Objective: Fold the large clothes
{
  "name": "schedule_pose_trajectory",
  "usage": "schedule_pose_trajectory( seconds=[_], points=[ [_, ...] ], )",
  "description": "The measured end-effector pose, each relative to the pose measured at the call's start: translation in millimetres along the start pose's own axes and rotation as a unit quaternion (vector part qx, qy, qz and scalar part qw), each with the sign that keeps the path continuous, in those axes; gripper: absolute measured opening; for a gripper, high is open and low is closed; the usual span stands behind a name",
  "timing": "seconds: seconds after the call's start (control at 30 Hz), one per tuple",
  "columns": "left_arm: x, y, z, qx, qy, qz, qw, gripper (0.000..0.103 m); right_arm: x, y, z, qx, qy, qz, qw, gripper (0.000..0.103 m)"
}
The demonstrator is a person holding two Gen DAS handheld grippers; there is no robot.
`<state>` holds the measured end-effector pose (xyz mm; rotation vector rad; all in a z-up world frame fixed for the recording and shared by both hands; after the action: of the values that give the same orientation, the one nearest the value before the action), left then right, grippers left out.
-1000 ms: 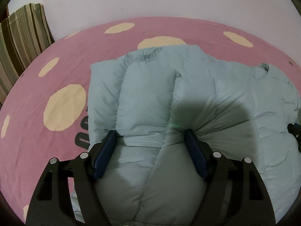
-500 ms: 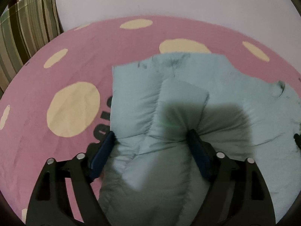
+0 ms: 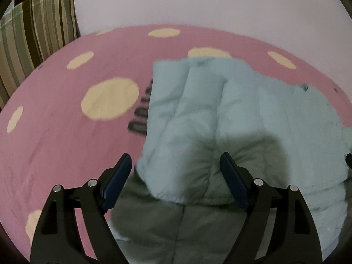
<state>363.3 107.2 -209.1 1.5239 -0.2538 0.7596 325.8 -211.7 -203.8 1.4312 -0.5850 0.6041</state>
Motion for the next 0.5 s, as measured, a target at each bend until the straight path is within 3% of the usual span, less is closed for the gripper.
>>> schedule_pose_trajectory(
  seconds=[0.13, 0.5],
  points=[
    [-7.6, -19.1, -5.3, -0.003, 0.013, -0.022, 0.9997, 0.091, -18.7, -21.6, 1.8, 0.011, -0.009, -0.03, 0.999, 0.046],
    [-14.1, -25.4, -0.2, 0.02, -0.004, -0.016, 0.9997, 0.094, -23.5, -35.4, -3.0, 0.002, -0.005, -0.032, 0.999, 0.046]
  ],
)
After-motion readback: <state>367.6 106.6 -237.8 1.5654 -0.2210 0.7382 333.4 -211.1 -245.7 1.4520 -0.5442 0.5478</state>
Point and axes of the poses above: each gripper's, at about its wrist camera, not at the fingertips, and y roughly against the way its jaws point, z to its right, x to its top, the point moved 5 cm from there along -y, roughly the way its jaws point, and after that the axes turned 8 degrees about y, right-handed, at the moved point
